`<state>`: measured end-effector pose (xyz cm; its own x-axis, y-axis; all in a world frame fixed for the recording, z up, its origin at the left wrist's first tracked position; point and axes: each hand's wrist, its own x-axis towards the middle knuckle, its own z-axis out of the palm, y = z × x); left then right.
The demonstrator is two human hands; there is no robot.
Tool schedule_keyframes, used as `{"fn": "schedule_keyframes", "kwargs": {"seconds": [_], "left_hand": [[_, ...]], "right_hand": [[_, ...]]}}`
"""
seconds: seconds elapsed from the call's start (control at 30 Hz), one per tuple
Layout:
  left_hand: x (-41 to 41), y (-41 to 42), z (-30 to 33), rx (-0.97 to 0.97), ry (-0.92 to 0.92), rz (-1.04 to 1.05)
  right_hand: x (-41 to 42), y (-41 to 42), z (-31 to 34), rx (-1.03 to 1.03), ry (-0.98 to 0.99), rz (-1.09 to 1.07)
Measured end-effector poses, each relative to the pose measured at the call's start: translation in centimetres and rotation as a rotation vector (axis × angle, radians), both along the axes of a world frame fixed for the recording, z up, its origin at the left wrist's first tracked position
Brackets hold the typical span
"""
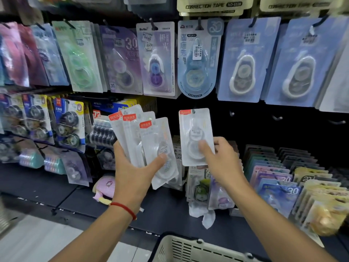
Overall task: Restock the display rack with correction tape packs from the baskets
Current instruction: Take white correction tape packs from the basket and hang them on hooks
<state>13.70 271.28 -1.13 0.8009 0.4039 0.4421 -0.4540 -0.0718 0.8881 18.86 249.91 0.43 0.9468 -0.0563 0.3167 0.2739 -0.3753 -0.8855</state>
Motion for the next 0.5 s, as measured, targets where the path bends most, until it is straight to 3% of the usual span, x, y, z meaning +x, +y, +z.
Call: {"fn": "schedule_keyframes", "kwargs": {"seconds": [0.07, 0.13, 0.23, 0.3, 0.5], "left_hand": [[0.1, -0.1, 0.1, -0.027, 0.011, -0.037], [0.2, -0.3, 0.0, -0.051, 0.025, -0.086], [0.5, -0.6, -0.4, -0.086, 0.046, -0.178], [0.6, -0.8, -0.6, -0.113, 0.056, -0.235], [0.9, -0.8, -0.4, -0.201, 0.059, -0.263]], "right_hand": [[0.1, -0.4, -0.4, -0.245, 0.132, -0.03], [-0.1, -0.5, -0.4, -0.319, 0.16, -0.019], [-1.1, 0.0, 0.1, -0.134, 0.168, 0.273], [-1.9, 0.7, 0.3, -0.126, 0.169, 0.398], [-2.3, 1.0, 0.3, 0.041, 0.103, 0.311]]}}
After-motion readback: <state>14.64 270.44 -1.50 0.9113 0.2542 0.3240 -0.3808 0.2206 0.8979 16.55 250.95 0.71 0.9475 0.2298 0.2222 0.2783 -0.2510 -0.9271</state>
